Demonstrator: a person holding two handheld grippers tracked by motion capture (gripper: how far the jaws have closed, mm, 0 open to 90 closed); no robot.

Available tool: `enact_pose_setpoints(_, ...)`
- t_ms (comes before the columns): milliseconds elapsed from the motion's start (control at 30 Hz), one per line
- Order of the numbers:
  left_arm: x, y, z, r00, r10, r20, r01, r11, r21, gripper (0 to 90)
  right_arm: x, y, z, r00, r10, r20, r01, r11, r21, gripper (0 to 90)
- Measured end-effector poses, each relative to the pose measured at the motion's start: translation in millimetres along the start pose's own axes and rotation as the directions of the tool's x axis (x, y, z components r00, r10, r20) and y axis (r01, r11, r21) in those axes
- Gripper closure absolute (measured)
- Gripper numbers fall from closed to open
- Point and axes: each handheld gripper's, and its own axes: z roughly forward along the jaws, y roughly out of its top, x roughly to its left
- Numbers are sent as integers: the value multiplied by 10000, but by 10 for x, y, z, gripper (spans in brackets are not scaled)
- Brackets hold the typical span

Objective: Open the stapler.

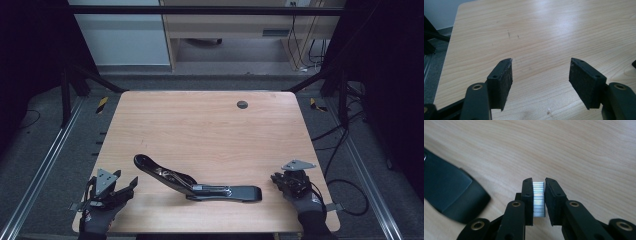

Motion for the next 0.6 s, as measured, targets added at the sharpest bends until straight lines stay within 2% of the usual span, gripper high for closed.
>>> enact_pose_setpoints(200, -11, -6, 2, 10000, 86, -8, -86, 9999, 53, 348, -6, -127, -58, 9994, -88, -330, 91, 9999, 85, 780)
enact_pose_setpoints(333, -12, -8, 1, 9999, 103, 2, -103, 9999, 68, 348, -3, -171, -69, 9989, -275, -381, 281, 9995, 144, 780)
enact_pose_setpoints(600, -15, -10, 6, 9999, 103, -5, -103, 9999, 93, 348, -4, -203, -38, 9987, -318, -394, 335, 9985, 434, 778)
